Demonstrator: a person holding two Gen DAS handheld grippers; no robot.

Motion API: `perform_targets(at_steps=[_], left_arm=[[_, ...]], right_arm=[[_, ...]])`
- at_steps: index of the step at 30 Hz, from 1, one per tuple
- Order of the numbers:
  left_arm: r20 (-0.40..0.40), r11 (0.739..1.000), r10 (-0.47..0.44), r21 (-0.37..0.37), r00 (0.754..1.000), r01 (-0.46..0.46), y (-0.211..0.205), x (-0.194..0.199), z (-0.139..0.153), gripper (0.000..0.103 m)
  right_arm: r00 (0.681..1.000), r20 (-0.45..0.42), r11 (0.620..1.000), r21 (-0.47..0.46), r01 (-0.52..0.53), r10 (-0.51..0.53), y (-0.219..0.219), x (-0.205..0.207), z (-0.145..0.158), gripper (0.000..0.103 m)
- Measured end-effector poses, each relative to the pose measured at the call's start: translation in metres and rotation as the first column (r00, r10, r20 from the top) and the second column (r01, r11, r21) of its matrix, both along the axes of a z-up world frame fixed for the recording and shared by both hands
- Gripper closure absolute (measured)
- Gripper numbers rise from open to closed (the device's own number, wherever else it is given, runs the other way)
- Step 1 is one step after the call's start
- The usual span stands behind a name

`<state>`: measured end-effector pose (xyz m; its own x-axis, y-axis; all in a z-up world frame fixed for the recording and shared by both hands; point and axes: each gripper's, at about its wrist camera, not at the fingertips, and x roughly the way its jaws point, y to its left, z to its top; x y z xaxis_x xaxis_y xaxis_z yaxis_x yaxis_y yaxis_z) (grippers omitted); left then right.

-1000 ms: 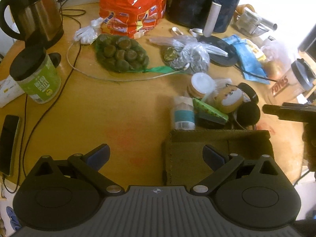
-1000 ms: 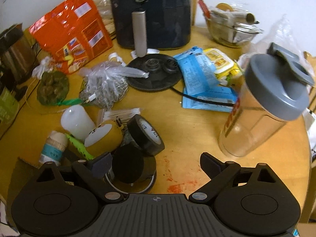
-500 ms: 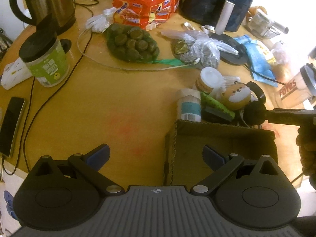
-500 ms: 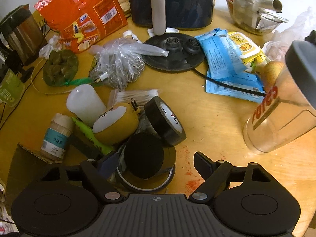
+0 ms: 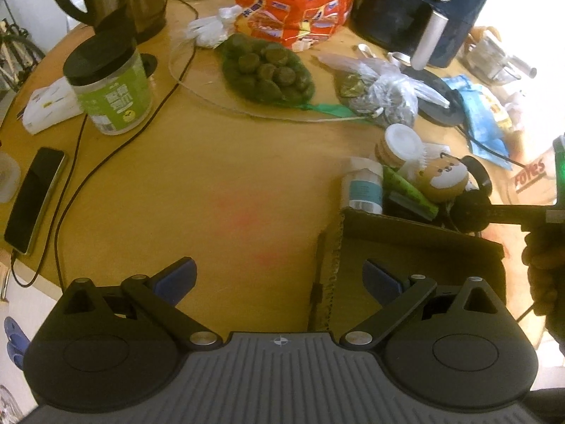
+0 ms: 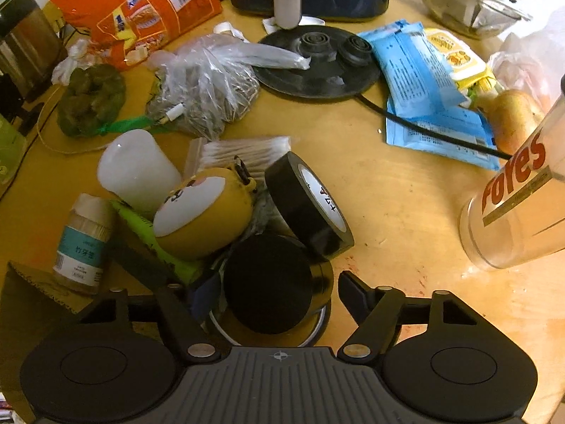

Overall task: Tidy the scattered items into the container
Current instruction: 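Move the right gripper toward the black cylindrical cup among the items, then close the right gripper on the black cylindrical cup and lift it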

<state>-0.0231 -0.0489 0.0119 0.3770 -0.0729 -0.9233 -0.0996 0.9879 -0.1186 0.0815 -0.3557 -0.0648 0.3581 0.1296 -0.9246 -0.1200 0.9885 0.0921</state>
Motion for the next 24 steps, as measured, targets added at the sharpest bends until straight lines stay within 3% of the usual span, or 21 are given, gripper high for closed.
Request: perform_targets(at_steps=[15,24], left_arm=[[0.006,1.0,-0.006,-0.012,1.0,0.006,0.001,0.005,-0.002,0.001],[0.009,0.999,-0.033,-0.015,0.999,0.033,-0.003,0.01,-0.002,0.001]], right_arm=[[0.999,-0.008,0.999,-0.005,0.046,-0.046,-0.003,-0.002,0.004,0.033],[0.996,0.036,0.995,0.047,0.086,-0.087,-0.014,-0.012,0.015,0.034]])
